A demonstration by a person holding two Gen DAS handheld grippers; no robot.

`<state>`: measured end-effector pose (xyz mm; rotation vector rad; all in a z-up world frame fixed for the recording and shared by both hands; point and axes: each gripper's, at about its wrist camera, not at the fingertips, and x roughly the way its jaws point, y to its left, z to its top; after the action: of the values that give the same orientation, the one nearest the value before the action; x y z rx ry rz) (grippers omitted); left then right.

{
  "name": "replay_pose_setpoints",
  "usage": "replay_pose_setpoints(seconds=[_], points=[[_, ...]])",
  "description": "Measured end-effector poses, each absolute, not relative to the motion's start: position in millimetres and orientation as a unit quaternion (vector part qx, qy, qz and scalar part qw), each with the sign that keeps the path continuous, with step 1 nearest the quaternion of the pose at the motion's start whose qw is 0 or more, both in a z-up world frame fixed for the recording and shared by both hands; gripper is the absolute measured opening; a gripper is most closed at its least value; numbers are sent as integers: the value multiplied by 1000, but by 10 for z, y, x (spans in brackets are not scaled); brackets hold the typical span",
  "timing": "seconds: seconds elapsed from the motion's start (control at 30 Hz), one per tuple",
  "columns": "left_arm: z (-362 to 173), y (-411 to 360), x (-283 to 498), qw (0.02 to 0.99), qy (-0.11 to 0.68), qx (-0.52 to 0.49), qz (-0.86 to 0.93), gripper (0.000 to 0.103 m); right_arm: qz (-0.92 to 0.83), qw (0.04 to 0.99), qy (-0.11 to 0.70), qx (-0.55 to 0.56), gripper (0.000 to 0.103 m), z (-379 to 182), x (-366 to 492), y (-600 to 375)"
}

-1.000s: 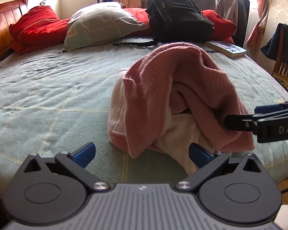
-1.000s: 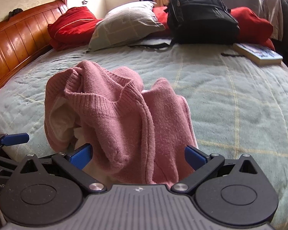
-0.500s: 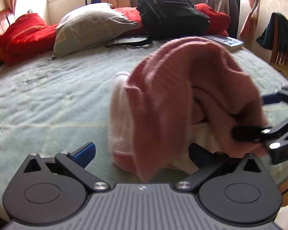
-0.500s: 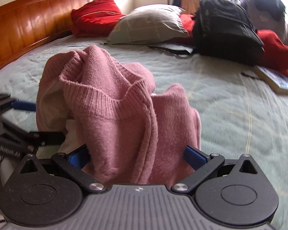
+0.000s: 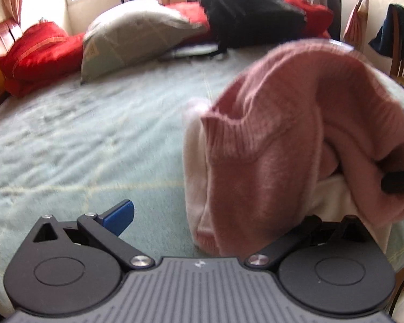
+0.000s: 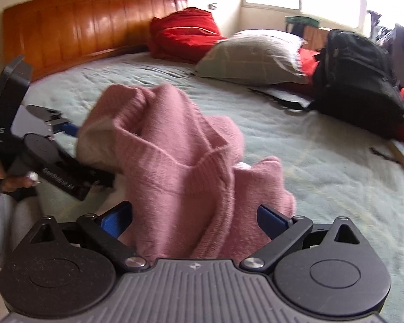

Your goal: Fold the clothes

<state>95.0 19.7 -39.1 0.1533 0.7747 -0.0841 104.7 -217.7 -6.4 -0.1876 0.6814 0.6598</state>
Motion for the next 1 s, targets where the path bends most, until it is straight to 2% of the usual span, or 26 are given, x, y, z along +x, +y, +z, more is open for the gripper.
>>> replay_pose_setpoints(seconds=[0.3,0.47,0.73,1.0], points=[[-244,200,877,929,362,67,-44,102,402,850,338,-34,100,-38,1096,-2278],[-281,216,856,929,362,56,-56,102,389,836,388,-9,99,-249,1269,-2320],[-240,252,713,933,351,47,-55,102,447,821,355,18,97,-25,1044,-2355],[-215,236,620,937,340,39,-74,102,470,801,369,27,75,-193,1242,-2287]])
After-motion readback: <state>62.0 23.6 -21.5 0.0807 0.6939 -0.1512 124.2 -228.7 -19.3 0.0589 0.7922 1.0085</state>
